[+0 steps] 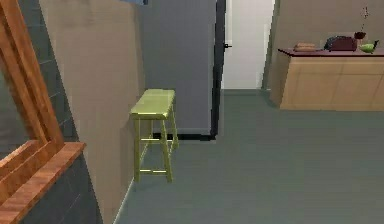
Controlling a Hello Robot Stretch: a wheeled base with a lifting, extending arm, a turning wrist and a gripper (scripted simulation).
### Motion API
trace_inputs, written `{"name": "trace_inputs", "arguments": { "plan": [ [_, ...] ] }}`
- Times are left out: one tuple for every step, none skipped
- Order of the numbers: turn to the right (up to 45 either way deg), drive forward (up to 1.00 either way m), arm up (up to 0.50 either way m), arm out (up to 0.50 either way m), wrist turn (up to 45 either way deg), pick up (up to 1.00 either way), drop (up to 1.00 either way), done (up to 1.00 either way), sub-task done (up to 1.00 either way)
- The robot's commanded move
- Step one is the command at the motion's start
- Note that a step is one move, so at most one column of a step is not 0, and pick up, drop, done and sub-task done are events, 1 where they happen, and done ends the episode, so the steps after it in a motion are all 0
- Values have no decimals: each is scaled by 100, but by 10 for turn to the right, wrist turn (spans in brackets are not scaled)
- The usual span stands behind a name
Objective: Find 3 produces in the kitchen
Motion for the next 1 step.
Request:
{"name": "trace_inputs", "arguments": {
  "plan": [
    [300, 0, 0, 0, 0, 0, 0, 0, 0]
  ]
}}
